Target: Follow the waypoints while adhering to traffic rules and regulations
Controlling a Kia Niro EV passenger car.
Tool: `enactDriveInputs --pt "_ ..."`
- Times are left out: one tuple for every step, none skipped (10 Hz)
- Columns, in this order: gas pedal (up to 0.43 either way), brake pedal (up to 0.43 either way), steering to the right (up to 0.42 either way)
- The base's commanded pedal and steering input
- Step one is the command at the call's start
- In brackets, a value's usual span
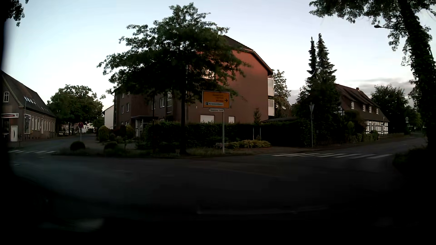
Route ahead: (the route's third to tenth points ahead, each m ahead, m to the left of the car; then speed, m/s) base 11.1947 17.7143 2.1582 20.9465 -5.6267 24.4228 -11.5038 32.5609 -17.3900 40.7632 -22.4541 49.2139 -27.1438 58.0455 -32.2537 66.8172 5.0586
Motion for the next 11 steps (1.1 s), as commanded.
enactDriveInputs --pt "0.13 0.006 -0.248" --pt "0.13 0.006 -0.269" --pt "0.13 0.012 -0.294" --pt "0.13 0.006 -0.314" --pt "0.118 0.006 -0.333" --pt "0.11 0.006 -0.347" --pt "0.11 0.006 -0.363" --pt "0.11 0.006 -0.381" --pt "0.11 0.006 -0.397" --pt "0.11 0.006 -0.411" --pt "0.11 0.006 -0.424"
